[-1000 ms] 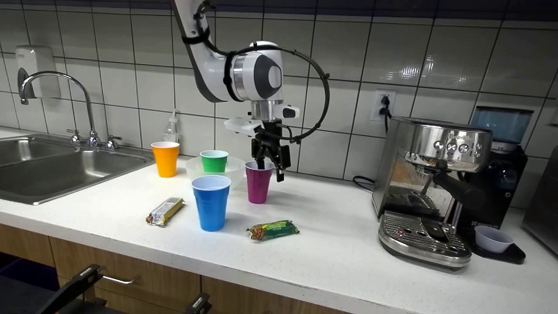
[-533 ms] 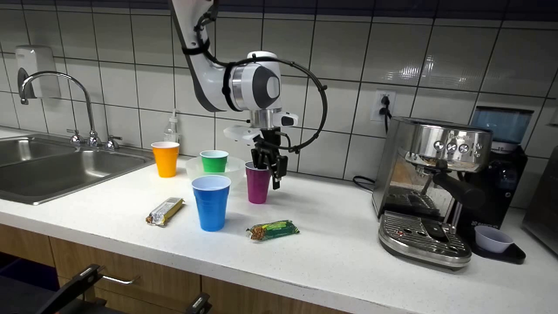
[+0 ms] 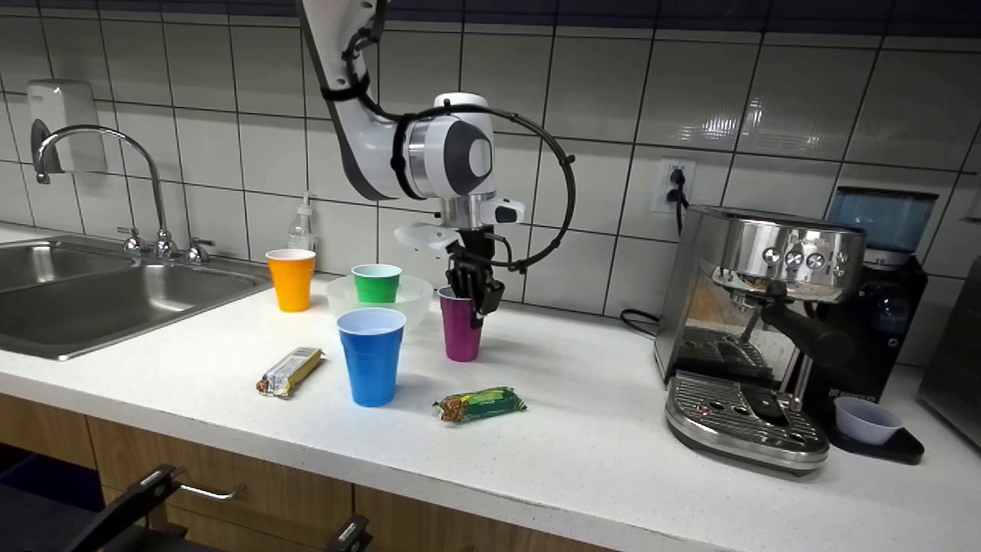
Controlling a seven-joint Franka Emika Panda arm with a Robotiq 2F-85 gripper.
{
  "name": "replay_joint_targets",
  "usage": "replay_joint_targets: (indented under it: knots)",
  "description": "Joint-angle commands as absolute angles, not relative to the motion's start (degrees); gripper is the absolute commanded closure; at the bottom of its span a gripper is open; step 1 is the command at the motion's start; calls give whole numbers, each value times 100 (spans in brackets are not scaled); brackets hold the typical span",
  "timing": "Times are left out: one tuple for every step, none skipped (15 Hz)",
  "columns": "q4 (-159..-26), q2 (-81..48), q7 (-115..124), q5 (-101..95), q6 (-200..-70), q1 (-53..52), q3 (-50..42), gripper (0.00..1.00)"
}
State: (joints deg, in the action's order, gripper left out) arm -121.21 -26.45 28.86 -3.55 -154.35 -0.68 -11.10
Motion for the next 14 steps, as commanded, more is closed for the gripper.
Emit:
replay_joint_targets:
  knots:
    - [-12066, -2660, 2805, -222, -15528, -119, -1182, 99]
    - [-12084, -2643, 2790, -217, -15549, -111, -1184, 99]
    - [-12110, -2609, 2760, -212, -15566, -101, -1181, 99]
    - [-12151, -2552, 2708, -210, -15594, -81, -1176, 99]
    - [-12188, -2510, 2667, -208, -15638, -66, -1174, 99]
    - [-12258, -2444, 2611, -214, -15718, -51, -1175, 99]
    - [-12324, -2379, 2555, -224, -15794, -41, -1179, 99]
    - [-12402, -2292, 2458, -210, -15859, -13, -1162, 99]
    - [-12487, -2196, 2359, -203, -15922, 13, -1148, 99]
    - [-12582, -2083, 2222, -188, -15968, 57, -1115, 99]
    - [-12667, -1979, 2068, -150, -16011, 116, -1064, 99]
    - [-12758, -1870, 1947, -139, -16031, 145, -1051, 99]
    - [-12849, -1761, 1806, -106, -16045, 180, -1030, 99]
    - [-12971, -1587, 1622, -58, -15967, 235, -993, 99]
